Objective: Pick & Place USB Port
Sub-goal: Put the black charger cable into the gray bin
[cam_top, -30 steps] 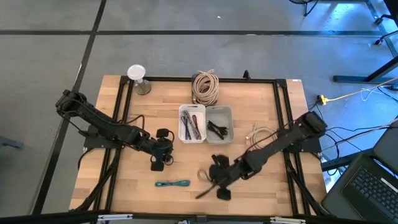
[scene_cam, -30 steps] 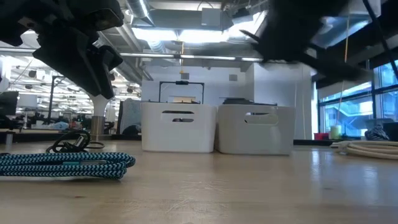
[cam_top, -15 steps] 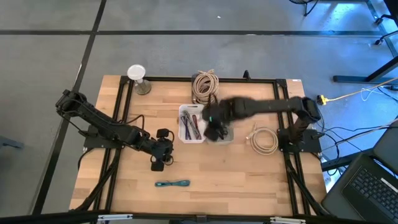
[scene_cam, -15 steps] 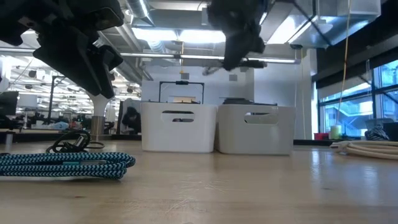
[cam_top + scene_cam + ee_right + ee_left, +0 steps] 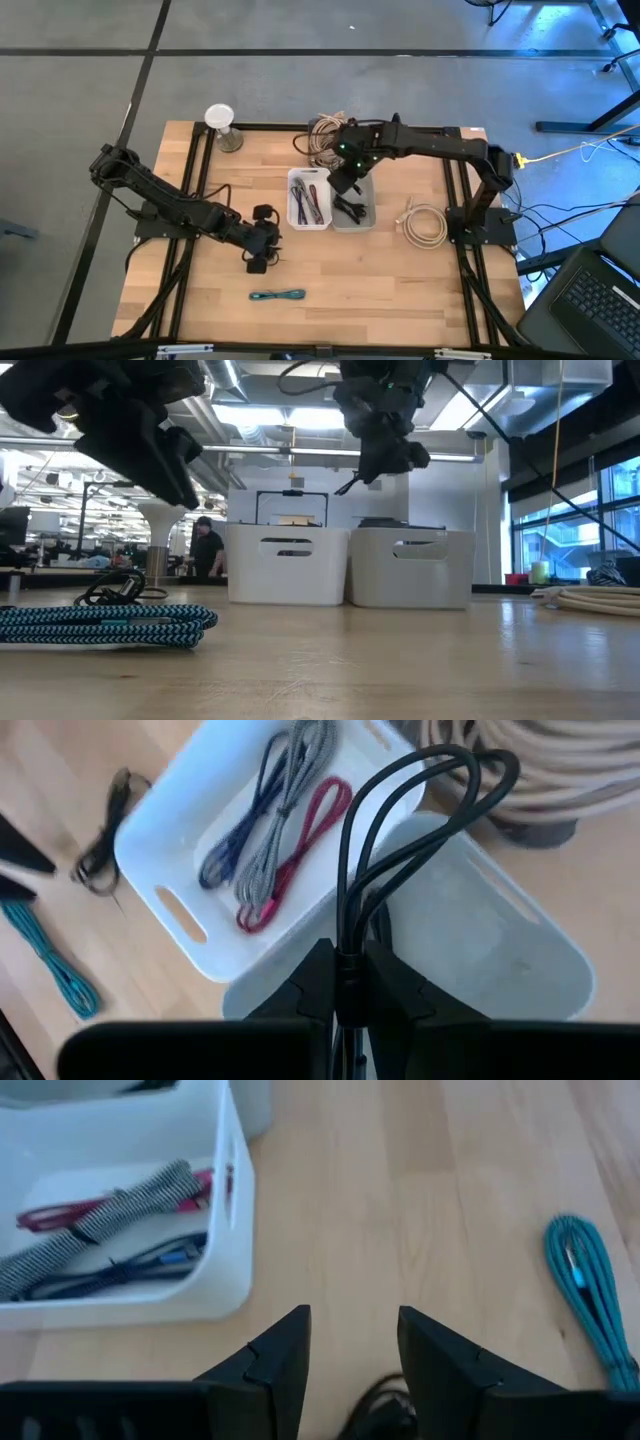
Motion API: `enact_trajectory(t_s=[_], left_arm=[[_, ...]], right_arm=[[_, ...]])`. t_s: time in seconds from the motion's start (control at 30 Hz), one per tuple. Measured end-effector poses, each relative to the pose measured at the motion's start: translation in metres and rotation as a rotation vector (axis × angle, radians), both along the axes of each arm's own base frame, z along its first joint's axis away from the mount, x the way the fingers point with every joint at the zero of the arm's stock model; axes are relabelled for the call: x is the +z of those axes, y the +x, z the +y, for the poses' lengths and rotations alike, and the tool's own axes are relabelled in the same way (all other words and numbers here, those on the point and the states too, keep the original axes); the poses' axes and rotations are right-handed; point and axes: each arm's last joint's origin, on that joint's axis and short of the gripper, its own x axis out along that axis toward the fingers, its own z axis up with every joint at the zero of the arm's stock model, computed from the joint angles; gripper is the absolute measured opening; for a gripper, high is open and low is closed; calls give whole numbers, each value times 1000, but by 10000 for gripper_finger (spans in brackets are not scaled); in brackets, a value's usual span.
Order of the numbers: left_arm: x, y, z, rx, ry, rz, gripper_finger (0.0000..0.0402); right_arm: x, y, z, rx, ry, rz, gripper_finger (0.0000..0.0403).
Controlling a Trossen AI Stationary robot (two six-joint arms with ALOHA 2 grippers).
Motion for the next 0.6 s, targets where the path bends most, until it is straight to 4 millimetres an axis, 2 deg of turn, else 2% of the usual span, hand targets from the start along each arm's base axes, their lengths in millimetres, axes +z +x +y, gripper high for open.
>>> enact_trajectory(t_s=[0.17, 0.43, 0.6], left_arm=[[4, 4, -1, 10, -12, -60, 143], [7, 7, -3, 10, -31, -105, 143], [7, 7, -2, 25, -5, -113, 143]], right_arm=[[-20, 0, -4, -11, 83, -22, 32], [-83, -21, 3, -45, 162, 145, 32], [-116, -27, 3, -78, 201, 90, 32]])
